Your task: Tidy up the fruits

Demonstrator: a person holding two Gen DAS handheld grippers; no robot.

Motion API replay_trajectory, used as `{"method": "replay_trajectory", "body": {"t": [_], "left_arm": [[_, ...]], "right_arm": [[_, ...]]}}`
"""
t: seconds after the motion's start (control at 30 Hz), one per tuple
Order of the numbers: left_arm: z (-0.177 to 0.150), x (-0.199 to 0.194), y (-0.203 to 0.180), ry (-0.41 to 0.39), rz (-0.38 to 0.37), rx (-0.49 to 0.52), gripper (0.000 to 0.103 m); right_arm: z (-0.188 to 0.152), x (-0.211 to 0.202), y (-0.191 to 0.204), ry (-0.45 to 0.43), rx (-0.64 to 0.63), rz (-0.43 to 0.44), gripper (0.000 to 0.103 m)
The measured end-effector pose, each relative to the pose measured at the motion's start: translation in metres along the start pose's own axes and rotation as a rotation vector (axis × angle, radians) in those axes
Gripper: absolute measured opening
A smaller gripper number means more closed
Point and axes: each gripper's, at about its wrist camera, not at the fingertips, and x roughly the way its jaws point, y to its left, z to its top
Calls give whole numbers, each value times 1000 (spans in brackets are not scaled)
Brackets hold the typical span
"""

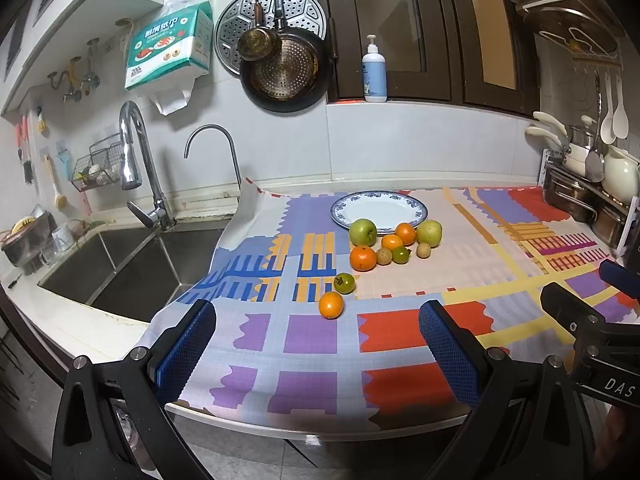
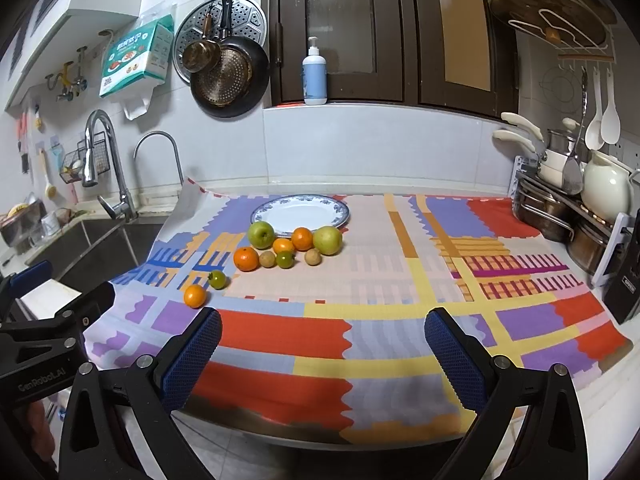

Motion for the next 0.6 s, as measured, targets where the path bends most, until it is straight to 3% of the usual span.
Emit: {"method": "replay_trajectory", "body": {"t": [0.6], "left_arm": [[-1, -3, 0, -8, 16, -5, 103]], "right_arm": [[2, 0, 2, -15, -19, 17, 102]]}}
